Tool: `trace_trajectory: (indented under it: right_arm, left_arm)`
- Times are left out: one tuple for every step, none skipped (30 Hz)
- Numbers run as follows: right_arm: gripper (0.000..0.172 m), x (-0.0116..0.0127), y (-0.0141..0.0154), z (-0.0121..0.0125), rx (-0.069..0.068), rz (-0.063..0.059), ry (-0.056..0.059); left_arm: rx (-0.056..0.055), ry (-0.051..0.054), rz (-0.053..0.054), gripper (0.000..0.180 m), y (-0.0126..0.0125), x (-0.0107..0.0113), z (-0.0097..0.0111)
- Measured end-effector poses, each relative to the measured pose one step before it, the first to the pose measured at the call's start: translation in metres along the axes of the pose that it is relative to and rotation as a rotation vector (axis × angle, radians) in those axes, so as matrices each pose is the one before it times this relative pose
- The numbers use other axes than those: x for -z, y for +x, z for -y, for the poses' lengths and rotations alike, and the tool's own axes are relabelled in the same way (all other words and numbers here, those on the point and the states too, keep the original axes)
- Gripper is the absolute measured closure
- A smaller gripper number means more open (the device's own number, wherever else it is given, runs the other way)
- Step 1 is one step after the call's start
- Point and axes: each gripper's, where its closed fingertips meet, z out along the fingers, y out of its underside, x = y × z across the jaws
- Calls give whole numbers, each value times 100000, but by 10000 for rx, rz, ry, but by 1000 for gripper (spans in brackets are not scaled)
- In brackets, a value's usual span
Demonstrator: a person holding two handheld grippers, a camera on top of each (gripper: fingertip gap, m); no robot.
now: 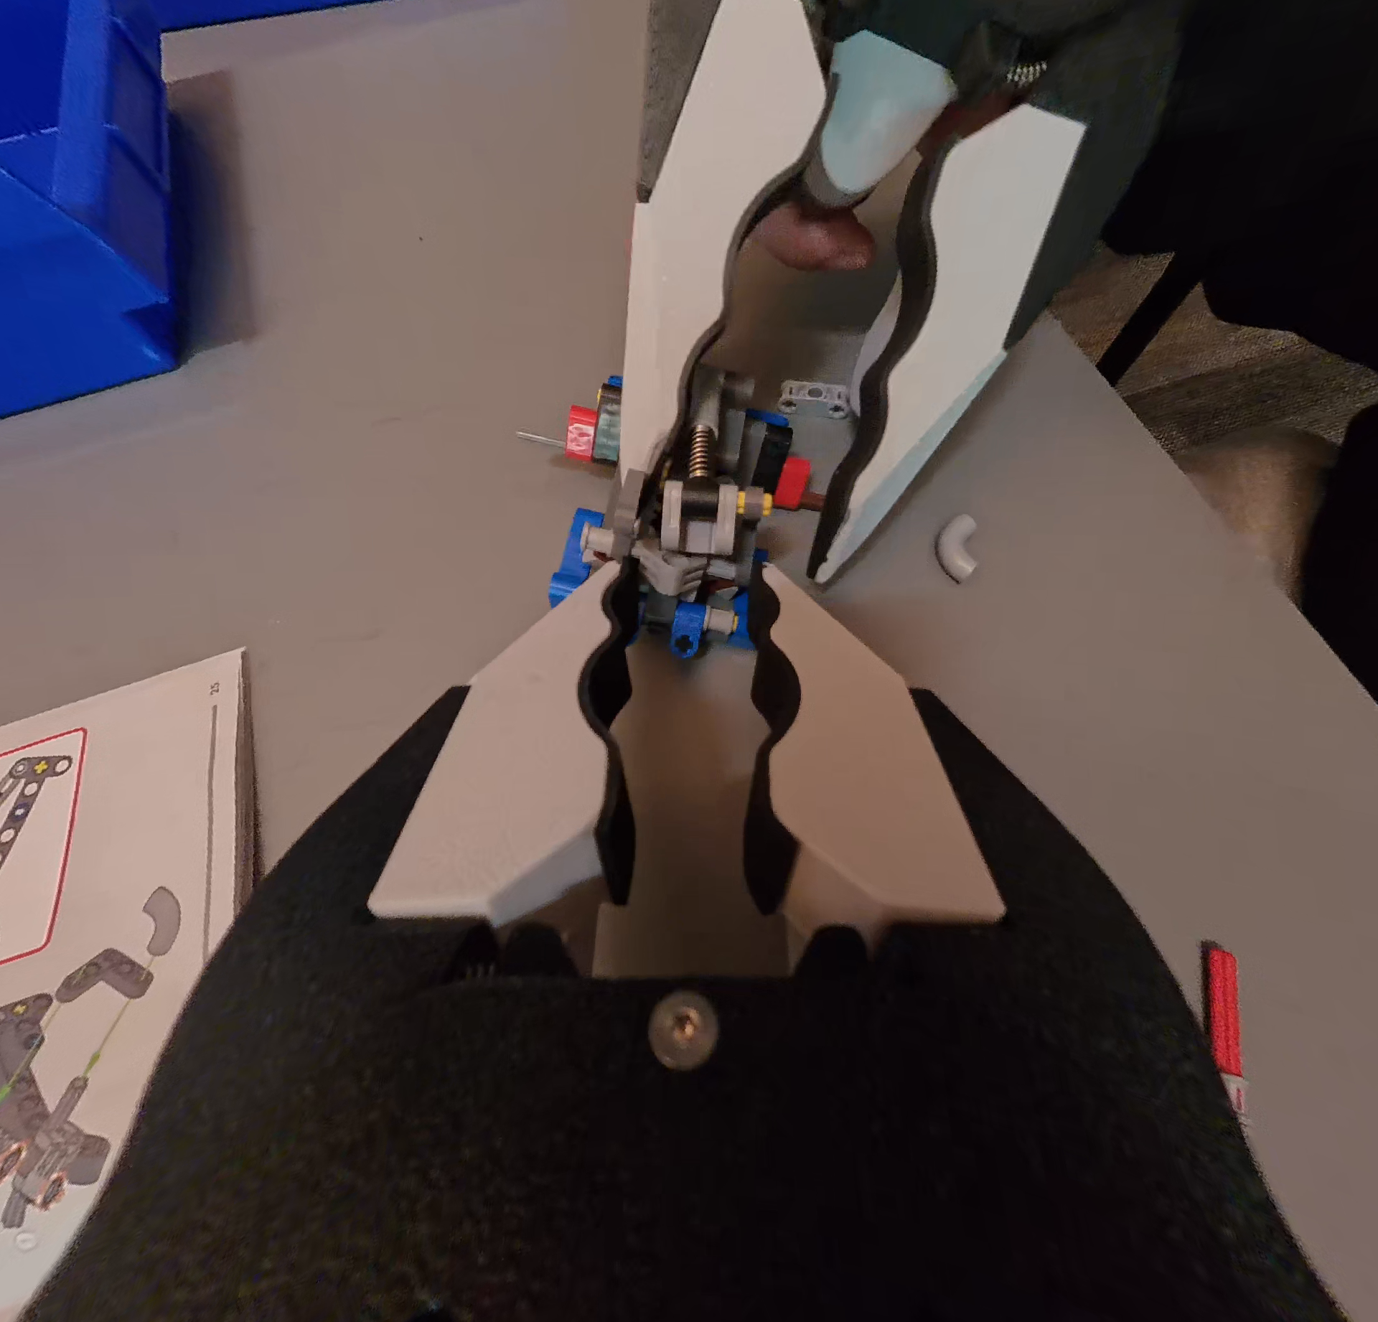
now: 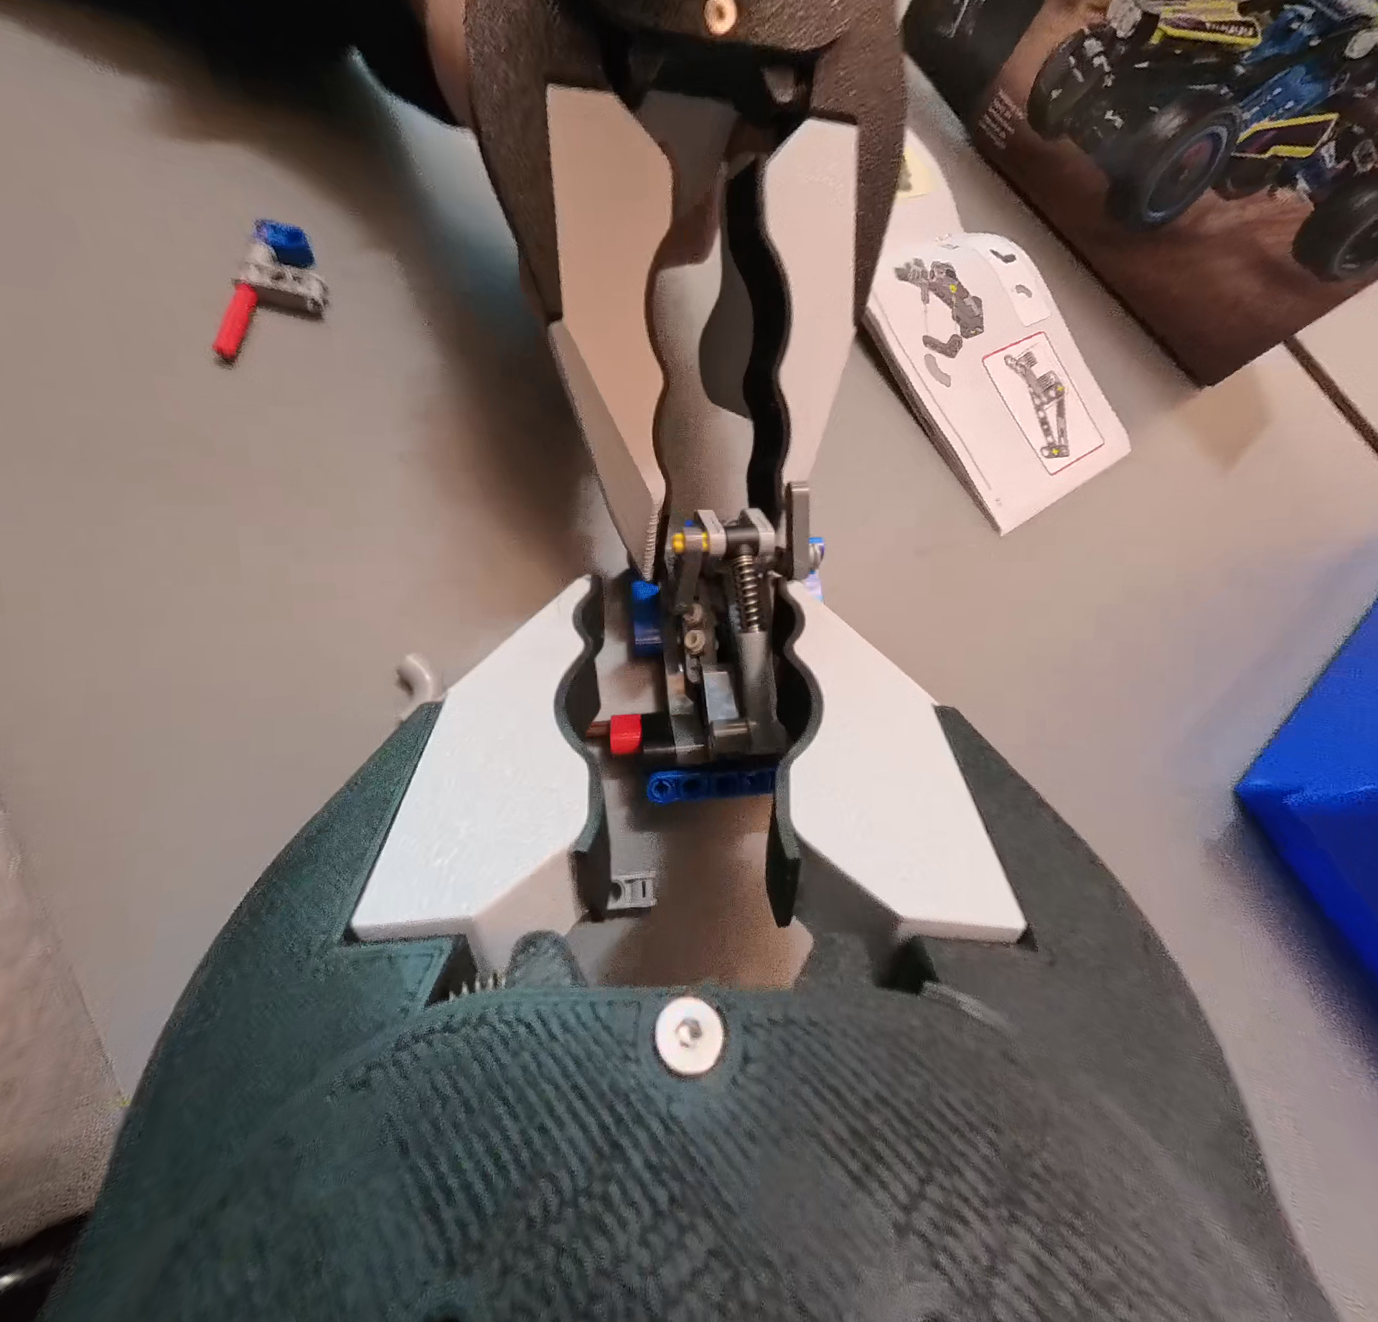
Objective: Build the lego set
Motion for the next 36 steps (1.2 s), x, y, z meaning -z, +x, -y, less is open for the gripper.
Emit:
trace_trajectory:
  right_arm:
    - [130, 33, 94, 106, -270, 69, 192]
    - [134, -25, 196, 2, -116, -58, 107]
    - [140, -1, 306, 11, 76, -161, 74]
    - [140, 9, 9, -25, 80, 32, 21]
    - [140, 18, 29, -19, -56, 76, -16]
    - [141, -1, 37, -37, -66, 80, -32]
    - [141, 9, 35, -28, -55, 64, 2]
    - [141, 13, 18, -32, -59, 44, -1]
    - [142, 4, -19, -19, 18, 23, -4]
    - [143, 2, -32, -12, 38, 29, 11]
    - [145, -8, -62, 59, 0, 74, 1]
    - [146, -32, 21, -21, 30, 0, -93]
    - [147, -34, 28, 35, 51, -2, -50]
    - [147, -37, 9, 41, 55, 4, -8]
    - [147, -17, 10, 30, -7, 3, 12]
    - [147, 7, 15, 5, -52, -14, 36]
    - [147, 11, 29, 9, -39, -29, 53]
    - [147, 2, 44, 13, -38, -45, 76]
    - [147, -2, 30, 17, -22, -20, 78]
    - [146, -9, 23, 27, 11, -26, 58]
    - [145, -18, 28, 1, 39, -54, 32]
    - [145, -1, -15, 13, 32, -28, 43]
    - [145, 40, -57, 5, 17, 36, 42]
    - [145, 66, -184, 33, 24, 115, 44]
    - [145, 57, -161, 41, 36, 101, 46]
    - [146, 45, -78, 37, 22, 36, 20]
    - [146, 60, 143, -2, 12, -106, -17]
    - [147, 116, 165, 7, 22, -112, -32]
    - [148, 127, 3, 105, -4, 0, 32]
    - [148, 112, -73, 174, -36, 50, 74]
    - [148, 111, 1, 134, 2, -6, 47]
    - [148, 130, 93, 33, 76, -71, -12]
    - [148, 156, 140, -57, 113, -102, -47]
    - [148, 136, 66, -86, 77, -47, -16]
    - [148, 60, -39, -85, 10, 31, 18]
    - [148, -15, -94, -191, 13, 54, -39]
  left_arm:
    - [-32, -5, 4, 155, 2, -19, -3]
    - [-14, -2, 3, 155, -4, 1, -2]
    - [20, 0, -17, 155, -2, 0, -2]
    - [-9, 7, -16, 155, -4, -5, 9]
    - [-72, 2, 21, 155, -1, -4, 20]
    - [-91, 5, 36, 155, -24, -20, 24]
    - [-32, 8, -4, 156, -17, -16, 30]
    - [-50, 8, -12, 156, 1, -14, 18]
    - [-94, 1, 13, 156, -15, -25, 23]
    - [-115, 2, 47, 156, -17, -17, 25]
    - [-65, 2, 41, 157, -26, -14, 44]
    - [-8, -17, -3, 157, -26, -19, 19]
    - [-11, -8, -40, 160, 47, -6, 9]
    - [-15, 19, -7, 161, 30, -10, 16]
    - [-29, -7, 8, 161, 8, 6, -6]
    - [31, 14, -7, 161, -17, -2, 9]
    - [22, 43, -26, 161, -15, -3, 22]
    - [42, 19, -27, 161, -32, 2, 7]
    - [69, 10, -27, 161, -43, 18, -14]
    - [68, 13, -51, 160, -8, 32, -19]
    - [12, 29, -17, 160, -6, 58, 10]
    - [-100, 34, 15, 160, 71, 40, 30]
    - [-167, 38, -13, 160, 164, 31, 39]
    - [-131, 34, -56, 160, 188, 23, 50]
    - [-74, 37, -81, 160, 163, 21, 44]
    - [-45, 32, -46, 161, 95, 29, 43]
    - [-30, 20, 52, 160, -32, 24, 23]
    - [-43, -2, 60, 160, -25, -5, 1]
    - [-75, -7, 29, 160, 36, -10, 5]
    - [-79, -12, 28, 160, 36, -26, -12]
    - [-48, -13, 26, 160, 8, -13, -4]
    - [-13, -2, 8, 160, 0, 1, 0]
    - [-10, 29, 7, 160, -16, 16, 42]
    - [-44, 45, 15, 159, 0, 21, 62]
    - [-84, 37, 8, 158, 41, 13, 57]
    - [-115, 17, -10, 157, 94, -9, 37]
